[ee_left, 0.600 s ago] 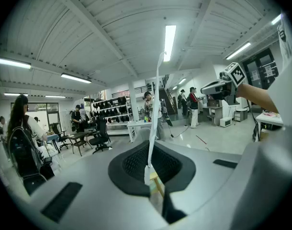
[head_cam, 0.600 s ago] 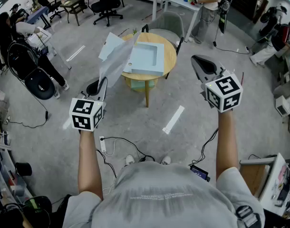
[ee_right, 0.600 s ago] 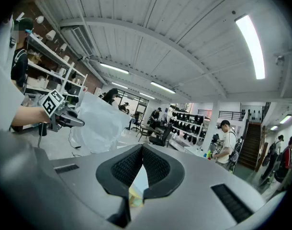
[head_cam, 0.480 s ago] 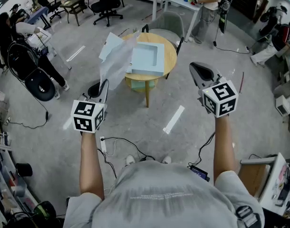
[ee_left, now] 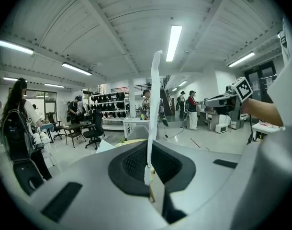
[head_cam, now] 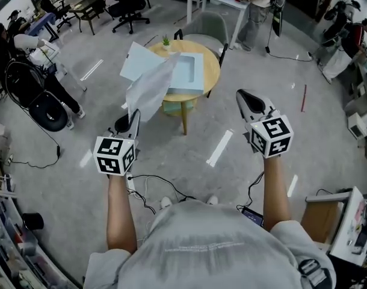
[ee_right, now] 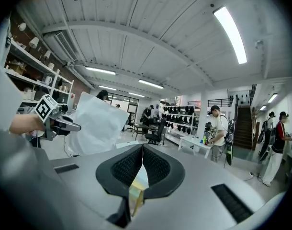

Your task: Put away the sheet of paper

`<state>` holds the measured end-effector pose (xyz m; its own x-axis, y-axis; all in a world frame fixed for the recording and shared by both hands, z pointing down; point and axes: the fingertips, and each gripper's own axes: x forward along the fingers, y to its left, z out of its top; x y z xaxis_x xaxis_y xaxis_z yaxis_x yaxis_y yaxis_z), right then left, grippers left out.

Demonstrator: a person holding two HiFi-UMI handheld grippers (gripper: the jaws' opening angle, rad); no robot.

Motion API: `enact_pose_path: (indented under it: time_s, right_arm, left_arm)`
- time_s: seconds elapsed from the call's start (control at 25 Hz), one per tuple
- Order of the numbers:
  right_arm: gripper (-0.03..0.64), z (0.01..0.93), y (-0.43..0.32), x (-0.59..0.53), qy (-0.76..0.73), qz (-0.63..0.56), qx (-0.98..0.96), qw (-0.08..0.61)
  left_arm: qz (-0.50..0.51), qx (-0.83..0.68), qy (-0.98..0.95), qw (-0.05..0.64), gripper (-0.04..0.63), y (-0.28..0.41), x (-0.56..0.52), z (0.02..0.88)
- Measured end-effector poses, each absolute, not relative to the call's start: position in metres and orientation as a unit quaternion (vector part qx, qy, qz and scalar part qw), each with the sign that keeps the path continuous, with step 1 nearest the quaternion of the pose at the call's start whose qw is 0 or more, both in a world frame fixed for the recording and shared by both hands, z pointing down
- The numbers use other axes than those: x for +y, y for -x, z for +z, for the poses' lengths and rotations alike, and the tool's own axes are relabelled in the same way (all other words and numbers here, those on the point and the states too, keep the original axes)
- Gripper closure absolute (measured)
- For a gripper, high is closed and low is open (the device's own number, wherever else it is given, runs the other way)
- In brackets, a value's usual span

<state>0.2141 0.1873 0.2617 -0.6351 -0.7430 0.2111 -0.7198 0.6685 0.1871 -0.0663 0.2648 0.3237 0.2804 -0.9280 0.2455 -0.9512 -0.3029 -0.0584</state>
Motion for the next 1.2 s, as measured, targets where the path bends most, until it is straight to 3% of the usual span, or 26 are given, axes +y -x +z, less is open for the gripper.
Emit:
enact_pose_path:
  time_s: [0.28,0.8,1.2]
  right_arm:
    - [0.588,0.258,-0.175,0.208,-0.386,0.04,-0.919,0.063]
    - [0.589,0.297,-0.09,0.245,-0.406,-0.005,-0.905,0.125]
    - [0.591,0.304,-0.06,0.189,-0.382,-0.005,-0.917,0.115]
  left_arm:
    - [0.102,-0.583,-0.804,0.058,0.577,0.089,0.276,0.334]
    - [0.109,-0.56,-0.82,0.047,0.577,0.17,0.294,0.343]
    - [0.125,-0.579,-0.804,0.061,0.577,0.192,0.261,0.355]
